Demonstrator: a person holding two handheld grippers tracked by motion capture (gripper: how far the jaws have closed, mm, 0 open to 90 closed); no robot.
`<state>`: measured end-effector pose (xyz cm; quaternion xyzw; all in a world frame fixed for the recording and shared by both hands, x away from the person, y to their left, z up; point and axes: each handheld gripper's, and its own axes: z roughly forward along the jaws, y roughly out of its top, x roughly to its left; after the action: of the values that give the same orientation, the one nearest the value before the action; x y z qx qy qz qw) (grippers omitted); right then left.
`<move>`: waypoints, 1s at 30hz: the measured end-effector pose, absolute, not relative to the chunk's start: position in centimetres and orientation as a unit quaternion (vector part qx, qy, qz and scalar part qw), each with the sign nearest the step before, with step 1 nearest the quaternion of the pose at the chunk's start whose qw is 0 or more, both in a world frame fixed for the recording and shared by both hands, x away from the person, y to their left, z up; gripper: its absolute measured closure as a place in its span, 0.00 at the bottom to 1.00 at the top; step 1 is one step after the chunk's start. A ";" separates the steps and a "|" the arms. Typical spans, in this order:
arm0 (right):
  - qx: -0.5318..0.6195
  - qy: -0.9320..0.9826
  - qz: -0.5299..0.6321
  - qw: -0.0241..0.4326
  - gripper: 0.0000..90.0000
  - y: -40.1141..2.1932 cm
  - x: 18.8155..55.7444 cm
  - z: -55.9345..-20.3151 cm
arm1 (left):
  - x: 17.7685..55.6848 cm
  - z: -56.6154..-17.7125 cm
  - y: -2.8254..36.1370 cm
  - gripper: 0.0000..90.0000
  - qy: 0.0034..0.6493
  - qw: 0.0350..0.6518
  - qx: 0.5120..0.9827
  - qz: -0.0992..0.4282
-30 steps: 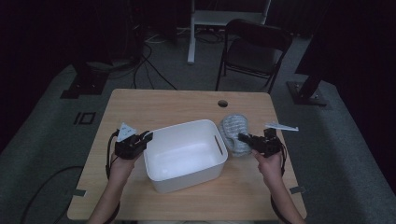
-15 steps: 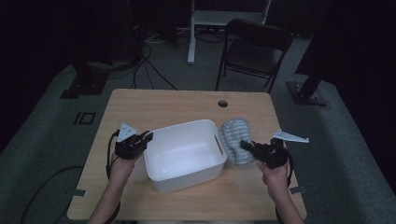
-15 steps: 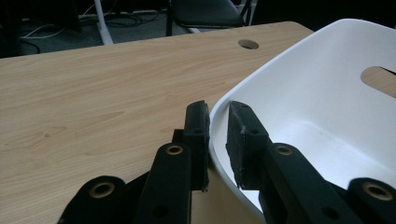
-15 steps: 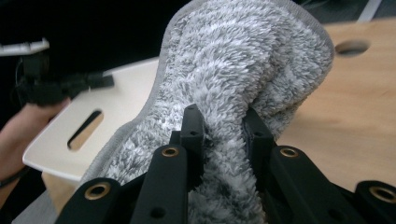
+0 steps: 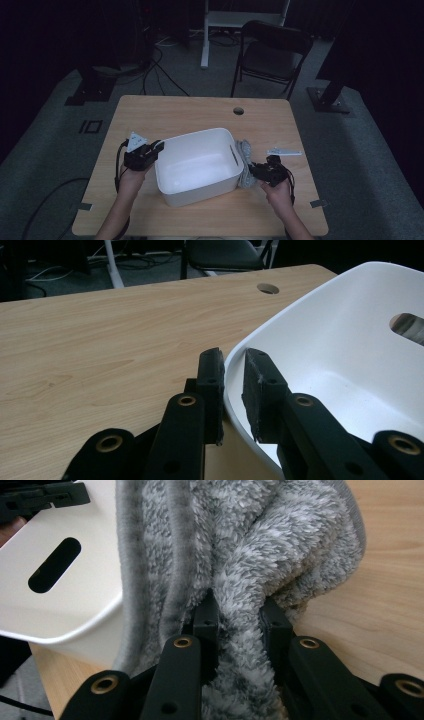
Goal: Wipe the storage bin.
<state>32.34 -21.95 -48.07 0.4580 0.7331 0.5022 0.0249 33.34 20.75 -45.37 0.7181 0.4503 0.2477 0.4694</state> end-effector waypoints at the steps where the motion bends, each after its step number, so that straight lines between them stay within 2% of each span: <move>1: 0.459 0.734 0.501 0.023 0.84 -21.9 32.5 -48.2 | 33.3 -45.4 20.7 0.87 0.451 0.468 0.717 0.249; 11: 0.480 0.749 0.457 -0.002 0.84 -21.1 34.7 -51.8 | 33.4 -45.4 20.8 0.87 0.449 0.470 0.719 0.246; 20: 0.458 0.746 0.482 0.035 0.84 -20.8 36.0 -48.9 | 33.5 -45.4 20.6 0.87 0.447 0.470 0.720 0.247; 30: 0.456 0.752 0.475 0.034 0.85 -20.3 37.2 -50.2 | 33.5 -45.4 20.5 0.87 0.450 0.466 0.719 0.250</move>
<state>37.20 -20.29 -50.16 0.4565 0.7518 0.4746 0.0341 33.51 20.50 -45.35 0.7193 0.4504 0.2501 0.4661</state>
